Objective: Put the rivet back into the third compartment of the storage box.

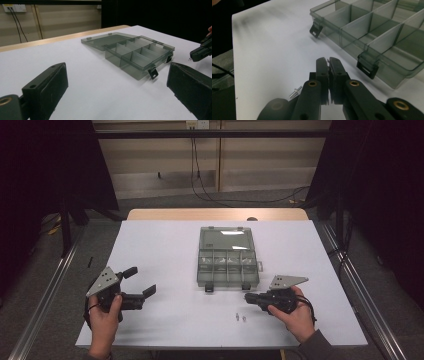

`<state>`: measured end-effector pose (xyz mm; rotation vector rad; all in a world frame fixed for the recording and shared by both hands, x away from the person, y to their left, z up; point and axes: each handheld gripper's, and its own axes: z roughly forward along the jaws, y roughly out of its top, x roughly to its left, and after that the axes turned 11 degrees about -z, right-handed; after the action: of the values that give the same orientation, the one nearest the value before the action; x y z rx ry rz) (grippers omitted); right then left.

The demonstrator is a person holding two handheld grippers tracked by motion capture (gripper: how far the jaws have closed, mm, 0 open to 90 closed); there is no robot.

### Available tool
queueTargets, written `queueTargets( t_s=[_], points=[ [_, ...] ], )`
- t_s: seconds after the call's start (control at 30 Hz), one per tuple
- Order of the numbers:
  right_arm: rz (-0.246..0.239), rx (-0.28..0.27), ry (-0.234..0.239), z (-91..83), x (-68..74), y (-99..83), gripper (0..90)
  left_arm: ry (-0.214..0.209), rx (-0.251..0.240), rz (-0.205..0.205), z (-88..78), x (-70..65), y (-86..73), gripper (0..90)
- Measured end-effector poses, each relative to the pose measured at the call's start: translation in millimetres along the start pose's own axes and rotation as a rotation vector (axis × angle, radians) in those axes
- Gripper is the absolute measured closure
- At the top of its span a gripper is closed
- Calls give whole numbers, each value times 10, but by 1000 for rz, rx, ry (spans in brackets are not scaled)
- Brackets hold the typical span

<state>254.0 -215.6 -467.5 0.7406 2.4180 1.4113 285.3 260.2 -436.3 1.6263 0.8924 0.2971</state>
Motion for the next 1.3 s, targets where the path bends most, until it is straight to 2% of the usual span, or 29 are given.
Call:
queueTargets(
  t_s=[0.37, 0.5, 0.87, 0.9, 1.3],
  points=[
    [1, -33, -33, -22, -21, 46, 874, -9, 0, 5, 6, -11, 5, 35],
    [19, -46, -42, -27, -51, 59, 874, -16, -11, -2, 10, -18, 9, 34],
    [26, -106, -81, 0, -134, 216, 874, -14, -1, 2, 13, -9, 5, 34],
    [29, -104, -83, 8, -138, 227, 874, -14, -4, -6, 12, -13, 4, 35],
    [12, -107, -125, 115, -221, 356, 874, -19, -2, -1, 17, -8, 4, 35]
  ],
)
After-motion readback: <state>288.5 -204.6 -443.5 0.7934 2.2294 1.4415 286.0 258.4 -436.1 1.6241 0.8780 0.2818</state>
